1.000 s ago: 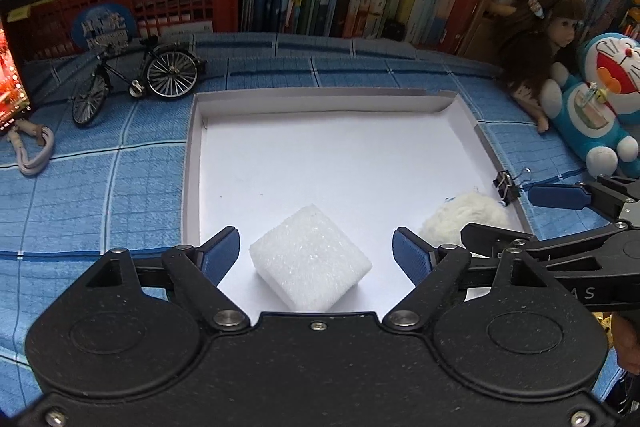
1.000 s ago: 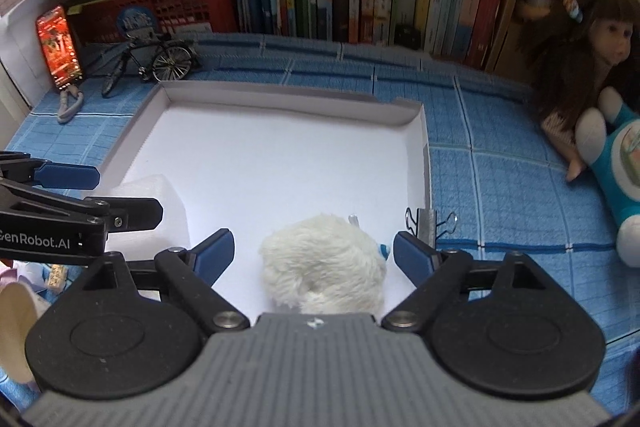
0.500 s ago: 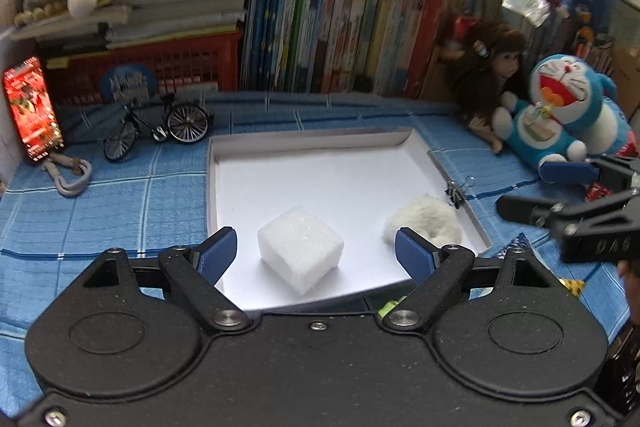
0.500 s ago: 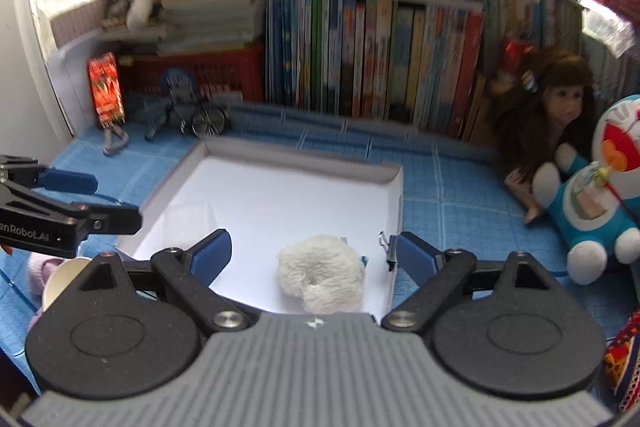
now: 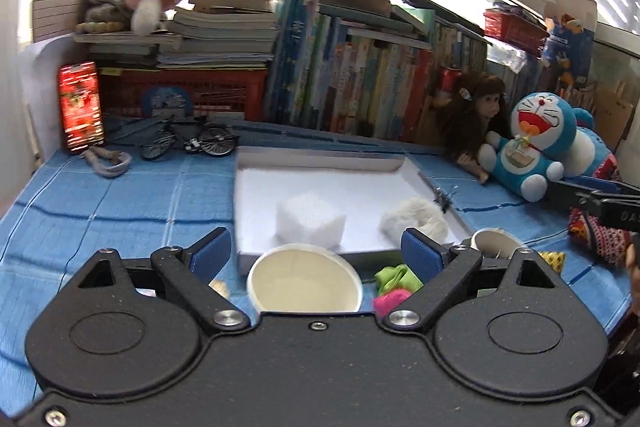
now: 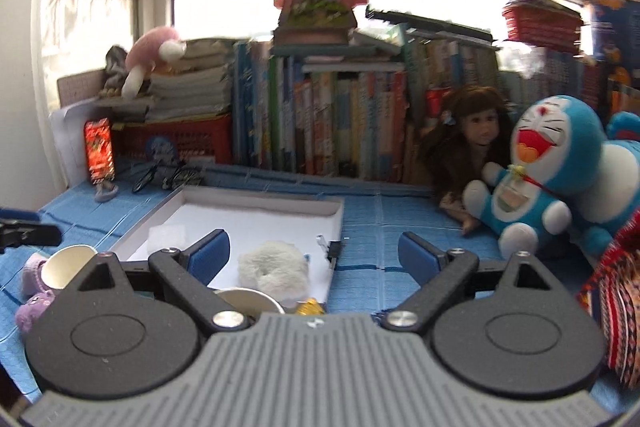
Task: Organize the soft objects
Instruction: 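Grasp the purple plush with the left tool while the right tool grasps the gold bow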
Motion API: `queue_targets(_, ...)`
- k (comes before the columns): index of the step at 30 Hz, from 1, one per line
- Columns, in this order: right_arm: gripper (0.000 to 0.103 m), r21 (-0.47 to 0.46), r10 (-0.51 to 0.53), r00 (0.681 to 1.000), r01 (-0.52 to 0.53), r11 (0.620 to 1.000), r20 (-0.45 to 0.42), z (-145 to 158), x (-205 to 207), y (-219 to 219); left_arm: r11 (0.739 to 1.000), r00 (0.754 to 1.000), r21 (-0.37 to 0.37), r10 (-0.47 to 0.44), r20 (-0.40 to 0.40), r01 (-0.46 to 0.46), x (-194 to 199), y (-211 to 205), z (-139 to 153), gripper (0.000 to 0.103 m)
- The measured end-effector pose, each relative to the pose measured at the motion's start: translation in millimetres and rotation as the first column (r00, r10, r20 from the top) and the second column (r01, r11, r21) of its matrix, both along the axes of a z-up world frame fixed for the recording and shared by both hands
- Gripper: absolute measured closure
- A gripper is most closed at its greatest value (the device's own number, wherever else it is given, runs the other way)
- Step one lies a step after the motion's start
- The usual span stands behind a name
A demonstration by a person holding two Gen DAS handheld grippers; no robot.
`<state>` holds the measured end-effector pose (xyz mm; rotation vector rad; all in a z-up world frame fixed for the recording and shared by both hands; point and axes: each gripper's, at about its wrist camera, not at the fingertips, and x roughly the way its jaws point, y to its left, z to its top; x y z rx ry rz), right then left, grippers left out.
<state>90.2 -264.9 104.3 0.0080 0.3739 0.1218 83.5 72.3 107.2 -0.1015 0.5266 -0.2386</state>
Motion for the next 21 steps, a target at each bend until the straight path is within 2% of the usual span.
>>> queue_targets(6, 0.005, 0.039, -0.044, 0.999, 0.043, 0.998, 0.028, -20.3, -20.1, -15.1, 0.999, 0.999, -0.017, 0.045, 0.026, -0.044, -29.5, 13.0, -22.2, 0.01)
queue_targets(12, 0.001, 0.007, -0.078, 0.99, 0.077, 0.997, 0.121, -34.0, -42.1, -14.7, 0.992, 0.991, 0.071, 0.093, 0.098, -0.1, -51.5, 18.7, -38.8, 0.008)
queue_targets(15, 0.001, 0.012, -0.091, 0.984, 0.09, 0.996, 0.153, -38.7, -50.4, -15.5, 0.988, 0.985, 0.086, 0.115, 0.125, -0.126, -60.8, 22.4, -45.3, 0.007)
queue_targets(21, 0.0, 0.01, -0.11, 0.985, 0.11, 0.994, 0.136, -54.0, -55.5, -16.8, 0.983, 0.978, 0.076, 0.153, 0.141, -0.165, -77.9, 32.0, -61.4, 0.006)
